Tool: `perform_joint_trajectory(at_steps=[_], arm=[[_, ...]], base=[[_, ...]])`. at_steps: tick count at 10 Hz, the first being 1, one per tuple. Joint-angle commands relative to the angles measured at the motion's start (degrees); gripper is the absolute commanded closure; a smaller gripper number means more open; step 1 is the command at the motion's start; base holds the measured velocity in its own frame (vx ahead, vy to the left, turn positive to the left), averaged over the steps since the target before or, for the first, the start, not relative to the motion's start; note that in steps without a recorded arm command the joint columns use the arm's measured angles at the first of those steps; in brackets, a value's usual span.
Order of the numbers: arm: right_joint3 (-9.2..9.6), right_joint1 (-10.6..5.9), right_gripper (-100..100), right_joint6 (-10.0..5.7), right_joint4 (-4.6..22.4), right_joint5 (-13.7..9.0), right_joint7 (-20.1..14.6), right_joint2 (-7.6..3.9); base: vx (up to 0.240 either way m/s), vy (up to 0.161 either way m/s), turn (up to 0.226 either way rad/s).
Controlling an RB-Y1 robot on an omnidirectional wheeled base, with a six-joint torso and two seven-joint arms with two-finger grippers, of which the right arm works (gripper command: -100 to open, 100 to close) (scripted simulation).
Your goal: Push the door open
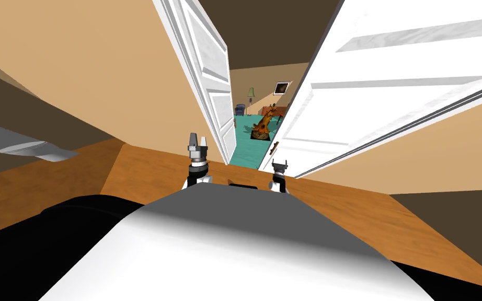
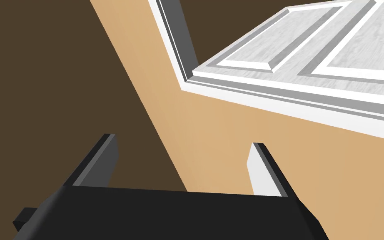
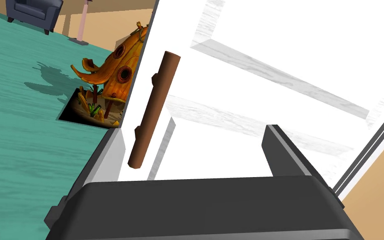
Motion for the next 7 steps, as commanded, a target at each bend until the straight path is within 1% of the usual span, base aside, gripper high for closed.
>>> perform_joint_trajectory(at_steps=[1,4,5,6,7], arm=[[-0.20,-0.54,-100,-0.38,1.66,-0.37,-1.38,0.22],[-0.55,-1.45,-100,-0.92,4.48,-1.04,-3.69,0.66],[-0.67,-1.75,-100,-1.10,5.41,-1.26,-4.44,0.81],[-0.87,-2.27,-100,-1.41,7.03,-1.65,-5.76,1.15],[-0.97,-2.53,-100,-1.57,7.84,-1.84,-6.42,1.32]], base=[[0.025,-0.090,0.146],[0.026,-0.091,0.137],[0.017,-0.099,0.181],[0.013,-0.130,0.203],[0.025,-0.134,0.166]])
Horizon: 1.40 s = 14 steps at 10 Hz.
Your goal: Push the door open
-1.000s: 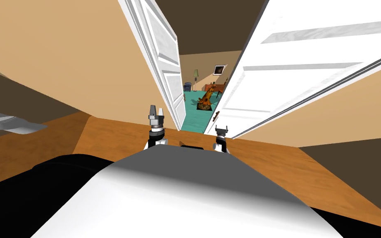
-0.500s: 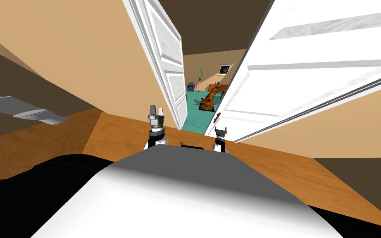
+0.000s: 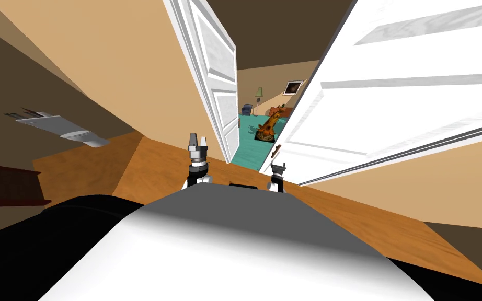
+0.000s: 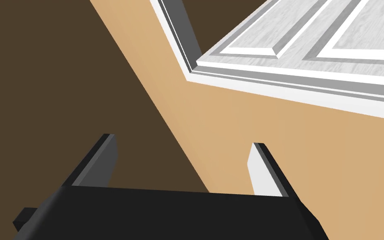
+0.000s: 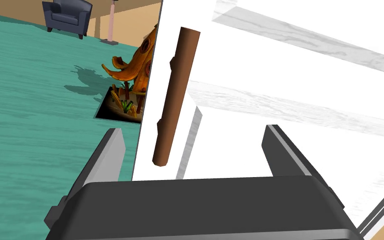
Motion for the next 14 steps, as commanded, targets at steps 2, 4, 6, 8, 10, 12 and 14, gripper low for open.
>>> perform_joint_trajectory(at_steps=[2,4,6,8,10,12,14], arm=[[-0.30,-0.97,-100,-0.72,2.77,-0.54,-2.01,0.39],[-0.58,-1.67,-100,-1.15,4.96,-1.07,-3.80,0.91],[-0.90,-2.50,-100,-1.65,7.54,-1.68,-5.90,1.63],[-1.15,-3.16,-100,-2.04,9.58,-2.16,-7.56,2.30],[-1.37,-3.73,-100,-2.38,11.36,-2.58,-9.02,2.93],[-1.54,-4.16,-100,-2.64,12.69,-2.90,-10.10,3.52],[-1.70,-4.43,-100,-2.80,13.01,-2.96,-10.01,1.76]], base=[[0.021,-0.096,0.115],[0.014,-0.098,0.141],[0.021,-0.160,0.198],[0.003,-0.132,0.190],[0.005,-0.100,0.120],[0.005,-0.096,0.103],[0.063,-0.041,0.027]])
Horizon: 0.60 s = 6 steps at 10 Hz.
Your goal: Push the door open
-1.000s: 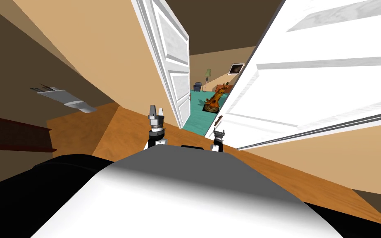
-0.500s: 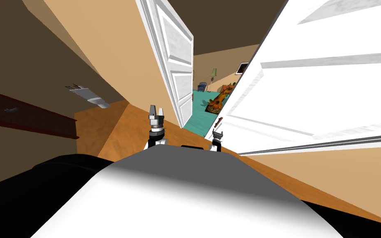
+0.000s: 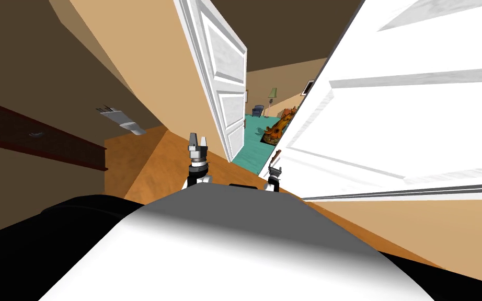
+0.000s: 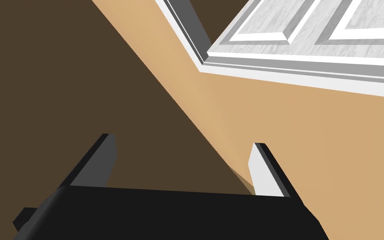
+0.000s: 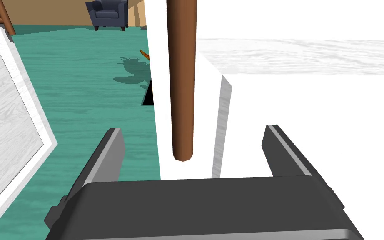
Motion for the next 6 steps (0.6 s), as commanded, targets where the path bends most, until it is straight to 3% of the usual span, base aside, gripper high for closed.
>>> perform_joint_trajectory(at_steps=[1,3,6], arm=[[-0.07,0.21,-100,-0.01,-0.23,-0.05,-0.06,-0.82],[-0.26,0.13,-100,-0.17,0.05,-0.17,-0.16,-1.37],[-0.54,0.00,-100,-0.40,0.45,-0.34,-0.31,-0.80]], base=[[0.158,-0.075,0.024],[0.186,-0.060,0.022],[0.190,-0.087,0.025]])
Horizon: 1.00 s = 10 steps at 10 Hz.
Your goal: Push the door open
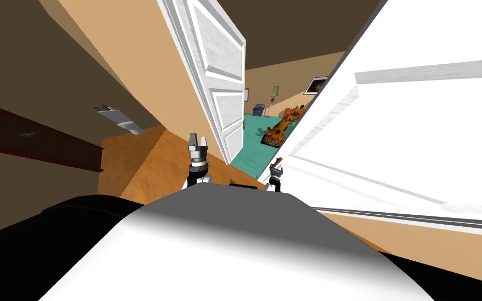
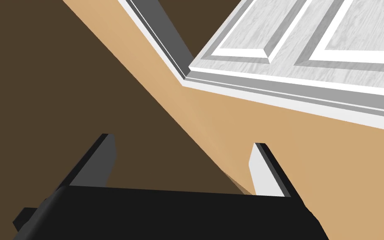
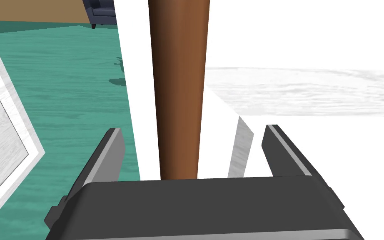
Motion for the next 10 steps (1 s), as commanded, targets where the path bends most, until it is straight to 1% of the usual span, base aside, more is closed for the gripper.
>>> perform_joint_trajectory(at_steps=[1,2,3,8,9,10], arm=[[-0.15,0.00,-100,-0.10,0.12,-0.09,-0.07,0.87],[-0.08,0.04,-100,-0.07,0.05,-0.05,-0.06,0.51],[-0.08,0.04,100,-0.07,0.05,-0.05,-0.06,0.51],[-0.08,0.04,100,-0.07,0.05,-0.05,-0.06,0.51],[-0.64,-0.24,100,0.08,0.07,-0.39,0.04,-0.04],[-0.95,-0.24,100,0.06,0.11,-0.56,0.12,-0.29]], base=[[0.205,-0.094,0.026],[0.090,-0.046,0.014],[-0.012,0.006,-0.008],[-0.008,0.007,0.005],[0.118,-0.012,-0.010],[0.202,0.000,-0.048]])
